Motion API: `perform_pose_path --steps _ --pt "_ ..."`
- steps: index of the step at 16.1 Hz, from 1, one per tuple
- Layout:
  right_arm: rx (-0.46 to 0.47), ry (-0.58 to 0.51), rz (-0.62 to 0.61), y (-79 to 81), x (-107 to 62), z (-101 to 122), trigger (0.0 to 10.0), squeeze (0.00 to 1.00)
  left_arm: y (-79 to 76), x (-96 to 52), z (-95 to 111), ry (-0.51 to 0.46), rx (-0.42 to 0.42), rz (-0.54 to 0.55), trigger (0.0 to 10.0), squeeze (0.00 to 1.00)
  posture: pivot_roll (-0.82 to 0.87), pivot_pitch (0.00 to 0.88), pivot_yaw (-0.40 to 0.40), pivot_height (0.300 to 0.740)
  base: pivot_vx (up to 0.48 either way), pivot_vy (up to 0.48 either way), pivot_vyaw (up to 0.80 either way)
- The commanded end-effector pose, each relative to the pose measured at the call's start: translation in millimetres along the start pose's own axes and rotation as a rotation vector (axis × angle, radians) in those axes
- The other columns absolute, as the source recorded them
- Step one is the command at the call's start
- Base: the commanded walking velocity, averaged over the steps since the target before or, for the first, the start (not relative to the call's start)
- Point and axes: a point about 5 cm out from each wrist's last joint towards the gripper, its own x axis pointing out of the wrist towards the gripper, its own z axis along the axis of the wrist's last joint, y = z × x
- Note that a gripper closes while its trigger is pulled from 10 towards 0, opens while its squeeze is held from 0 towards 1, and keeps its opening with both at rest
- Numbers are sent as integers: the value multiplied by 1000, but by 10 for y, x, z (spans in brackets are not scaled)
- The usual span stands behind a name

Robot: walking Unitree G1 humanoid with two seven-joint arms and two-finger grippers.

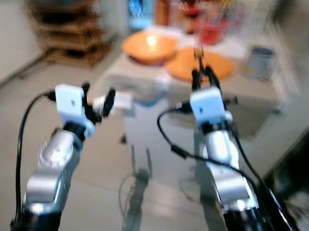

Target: Setting the table

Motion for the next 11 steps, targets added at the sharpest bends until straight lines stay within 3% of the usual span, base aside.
perform_pose_path --steps 1,2,7,9,11 --pt "-5 -4 -7 -31 22 14 0 0 -48 29 1 0 -5 -20 10000 0 32 11 -12 740 0 -270 -756" --pt "-4 -3 -6 -26 19 9 0 0 -44 30 0 0 -8 -19 10000 0 32 11 -12 740 0 -480 -738" --pt "-8 22 3 -26 -2 -43 0 0 -49 20 2 -6 -11 -28 10000 0 31 6 -12 740 0 -480 0" --pt "31 77 -15 -73 -61 -138 0 0 -30 -1 -41 2 -9 -17 10000 0 33 0 -15 740 0 -480 0" --pt "57 159 -20 -131 -219 -296 0 0 67 -134 -206 70 -16 26 10000 0 29 0 -10 740 0 -480 0"
